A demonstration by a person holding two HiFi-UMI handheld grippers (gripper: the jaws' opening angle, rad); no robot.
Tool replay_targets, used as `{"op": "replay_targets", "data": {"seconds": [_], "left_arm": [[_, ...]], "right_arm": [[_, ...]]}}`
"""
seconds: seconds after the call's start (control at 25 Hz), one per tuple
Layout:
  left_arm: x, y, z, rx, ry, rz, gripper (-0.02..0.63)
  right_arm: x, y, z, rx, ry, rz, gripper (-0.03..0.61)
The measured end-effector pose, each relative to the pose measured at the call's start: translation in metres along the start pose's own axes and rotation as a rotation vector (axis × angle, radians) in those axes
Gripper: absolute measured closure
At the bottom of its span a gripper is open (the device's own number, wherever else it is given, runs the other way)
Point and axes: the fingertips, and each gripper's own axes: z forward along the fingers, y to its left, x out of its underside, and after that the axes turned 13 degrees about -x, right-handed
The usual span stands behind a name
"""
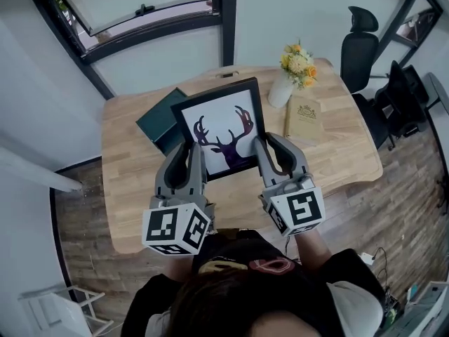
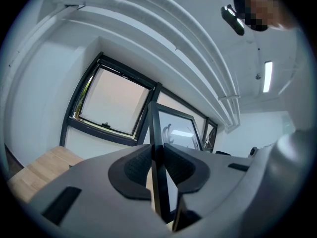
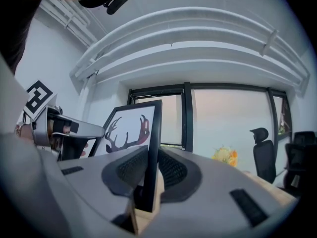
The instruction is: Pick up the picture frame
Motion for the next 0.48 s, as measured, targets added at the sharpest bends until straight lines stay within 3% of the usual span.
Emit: {"op": "replay_targets", "data": {"seconds": [0.48], "left_arm": [[-0.02, -0.002, -0.011, 0.004, -0.056, 0.023, 0.531]], "right_arm": [[-0.021, 0.007, -0.002, 0.004, -0.066, -0.053, 0.506]]}}
